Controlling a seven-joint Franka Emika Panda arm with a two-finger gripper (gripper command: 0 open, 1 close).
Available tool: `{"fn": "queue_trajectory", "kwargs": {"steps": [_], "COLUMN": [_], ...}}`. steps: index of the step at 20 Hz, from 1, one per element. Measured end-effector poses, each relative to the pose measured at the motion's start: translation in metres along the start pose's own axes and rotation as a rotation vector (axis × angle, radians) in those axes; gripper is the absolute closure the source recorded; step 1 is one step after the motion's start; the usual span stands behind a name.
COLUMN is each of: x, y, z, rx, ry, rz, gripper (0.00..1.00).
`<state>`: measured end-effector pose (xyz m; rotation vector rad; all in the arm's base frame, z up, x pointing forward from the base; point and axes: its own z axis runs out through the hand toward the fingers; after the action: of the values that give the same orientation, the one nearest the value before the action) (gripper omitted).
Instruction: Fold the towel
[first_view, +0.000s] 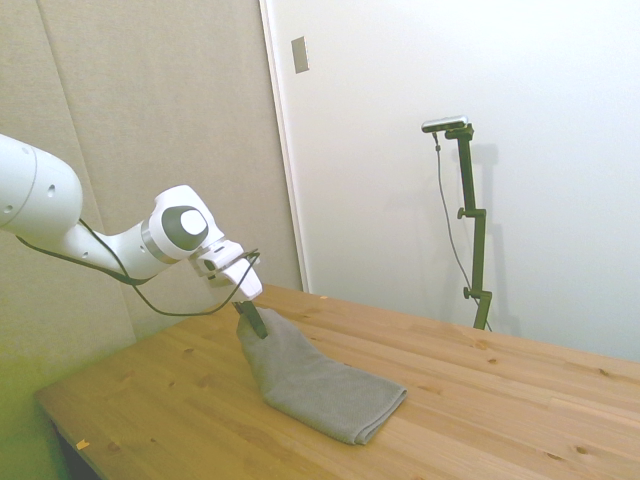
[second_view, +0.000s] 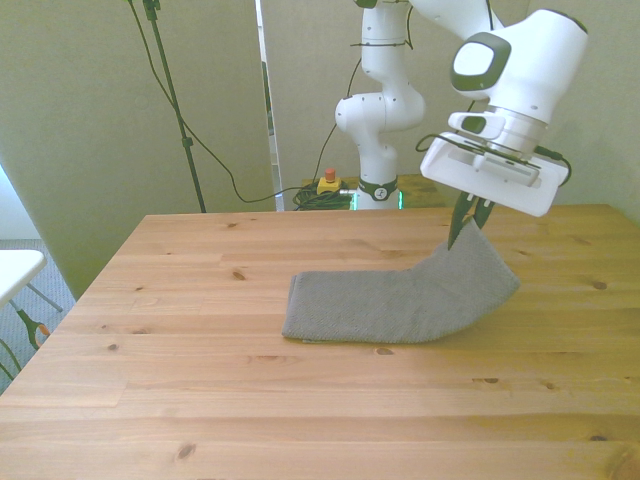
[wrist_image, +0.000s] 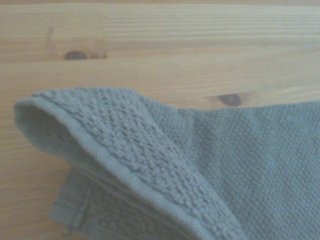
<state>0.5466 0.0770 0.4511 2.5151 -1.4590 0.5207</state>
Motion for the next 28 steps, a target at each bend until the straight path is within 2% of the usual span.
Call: {"fn": "queue_trajectory", "kwargs": {"steps": [5, 12, 13, 16, 20, 23, 28], "x": [0.06, 0.135, 0.143, 0.158, 0.159, 0.158, 0.167], "y": [0.046, 0.112, 0.12, 0.134, 0.127, 0.12, 0.128], "z": [-0.001, 0.03, 0.034, 0.051, 0.072, 0.071, 0.074], "rx": [0.015, 0.002, 0.002, 0.002, 0.034, 0.079, 0.088], "ry": [-0.058, -0.108, -0.115, -0.135, -0.163, -0.187, -0.201], "rz": [0.08, 0.189, 0.202, 0.225, 0.209, 0.178, 0.183], "gripper": [1.0, 1.0, 0.0, 0.0, 0.0, 0.0, 0.0]}}
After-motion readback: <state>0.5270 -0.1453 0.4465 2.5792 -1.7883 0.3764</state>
